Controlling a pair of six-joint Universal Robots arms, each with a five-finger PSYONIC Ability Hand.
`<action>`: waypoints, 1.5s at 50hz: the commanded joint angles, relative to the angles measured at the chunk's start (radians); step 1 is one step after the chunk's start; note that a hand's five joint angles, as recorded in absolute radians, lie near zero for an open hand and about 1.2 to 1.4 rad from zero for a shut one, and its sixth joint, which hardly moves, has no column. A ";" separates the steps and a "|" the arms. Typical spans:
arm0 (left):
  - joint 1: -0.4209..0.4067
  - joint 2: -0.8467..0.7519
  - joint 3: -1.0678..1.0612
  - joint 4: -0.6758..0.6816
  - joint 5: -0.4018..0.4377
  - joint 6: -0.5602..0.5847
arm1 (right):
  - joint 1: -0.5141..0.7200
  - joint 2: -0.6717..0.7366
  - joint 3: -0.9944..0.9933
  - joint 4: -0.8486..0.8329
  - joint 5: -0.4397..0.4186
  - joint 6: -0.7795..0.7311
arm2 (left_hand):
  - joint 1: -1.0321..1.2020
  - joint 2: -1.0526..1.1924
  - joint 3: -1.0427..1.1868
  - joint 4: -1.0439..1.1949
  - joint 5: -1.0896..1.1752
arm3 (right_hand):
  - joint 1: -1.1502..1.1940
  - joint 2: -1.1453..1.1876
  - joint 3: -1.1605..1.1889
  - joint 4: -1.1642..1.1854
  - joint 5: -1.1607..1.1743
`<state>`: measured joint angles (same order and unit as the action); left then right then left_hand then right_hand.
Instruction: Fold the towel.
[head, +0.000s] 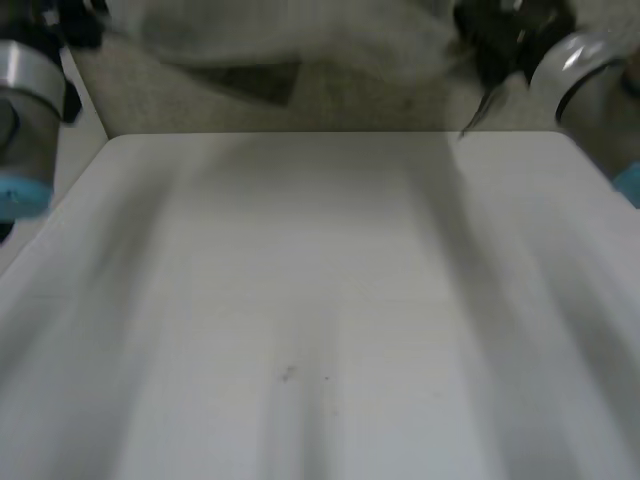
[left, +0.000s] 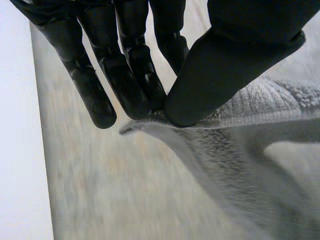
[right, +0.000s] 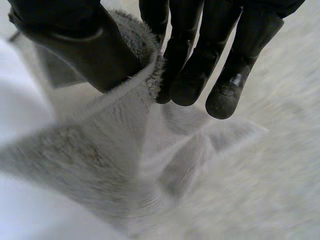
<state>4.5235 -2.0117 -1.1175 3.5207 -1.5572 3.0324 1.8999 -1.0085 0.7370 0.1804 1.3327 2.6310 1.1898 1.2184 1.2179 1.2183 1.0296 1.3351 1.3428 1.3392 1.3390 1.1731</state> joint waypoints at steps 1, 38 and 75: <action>0.006 -0.012 -0.274 0.130 0.048 0.011 | 0.001 0.066 0.223 -0.013 -0.021 -0.008 | 0.206 0.178 0.178 0.178 0.192 | 0.061 0.054 0.057 0.057 0.049; 0.140 0.051 -0.604 0.199 0.128 0.181 | -0.136 0.039 0.694 -0.162 0.026 0.280 | 0.206 0.178 0.178 0.178 0.192 | -0.563 -0.571 -0.567 -0.567 -0.576; 0.204 0.461 -0.871 -0.269 0.200 0.273 | -0.308 -0.351 0.702 0.368 -0.052 -0.764 | 0.206 0.178 0.178 0.178 0.192 | 0.061 0.054 0.057 0.057 0.049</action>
<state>4.7147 -1.6228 -1.9319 3.2471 -1.3983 3.2341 1.6070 -1.3570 1.5095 0.6671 1.3143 1.8652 1.2044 1.2184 1.2179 1.2183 1.0304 1.3319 1.3419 1.3380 1.3420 1.1735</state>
